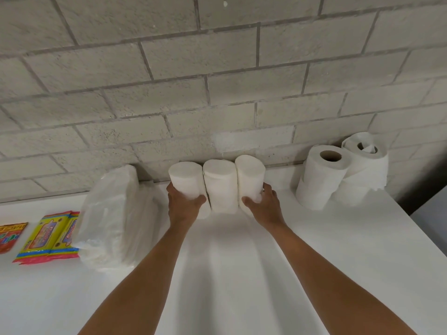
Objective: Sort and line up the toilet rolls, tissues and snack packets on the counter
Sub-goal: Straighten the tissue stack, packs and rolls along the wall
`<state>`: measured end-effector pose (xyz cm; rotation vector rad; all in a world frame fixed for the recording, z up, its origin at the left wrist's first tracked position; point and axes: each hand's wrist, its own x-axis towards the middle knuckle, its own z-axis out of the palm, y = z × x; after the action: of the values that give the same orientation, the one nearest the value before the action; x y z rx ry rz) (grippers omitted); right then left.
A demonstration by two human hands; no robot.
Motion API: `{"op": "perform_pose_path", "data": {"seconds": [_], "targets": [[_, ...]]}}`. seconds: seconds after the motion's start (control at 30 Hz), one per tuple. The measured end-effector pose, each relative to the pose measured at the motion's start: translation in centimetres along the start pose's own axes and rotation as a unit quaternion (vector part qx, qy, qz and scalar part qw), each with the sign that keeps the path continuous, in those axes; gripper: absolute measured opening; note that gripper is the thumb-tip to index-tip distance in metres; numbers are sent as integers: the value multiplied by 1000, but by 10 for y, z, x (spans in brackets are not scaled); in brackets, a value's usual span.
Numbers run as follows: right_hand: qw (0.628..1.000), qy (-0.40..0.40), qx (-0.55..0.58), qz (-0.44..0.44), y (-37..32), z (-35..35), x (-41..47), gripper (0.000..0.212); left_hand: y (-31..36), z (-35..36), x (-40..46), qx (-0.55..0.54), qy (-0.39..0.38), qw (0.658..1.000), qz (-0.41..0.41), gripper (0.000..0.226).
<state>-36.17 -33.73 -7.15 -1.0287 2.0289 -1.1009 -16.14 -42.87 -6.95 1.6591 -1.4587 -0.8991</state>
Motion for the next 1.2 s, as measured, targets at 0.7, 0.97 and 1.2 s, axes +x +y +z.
{"op": "perform_pose_path", "data": {"seconds": [0.7,0.97,1.2], "targets": [[1000,-24,-12,-12,5,-5,7,71,10,-4,-13,-31,-181,983,4,87],[998,-57,-11,-22,10,-10,6,80,15,-3,-14,-30,-159,986,-33,95],[997,-71,-12,-32,16,-13,0,76,22,-7,-22,-95,-203,974,18,80]]}}
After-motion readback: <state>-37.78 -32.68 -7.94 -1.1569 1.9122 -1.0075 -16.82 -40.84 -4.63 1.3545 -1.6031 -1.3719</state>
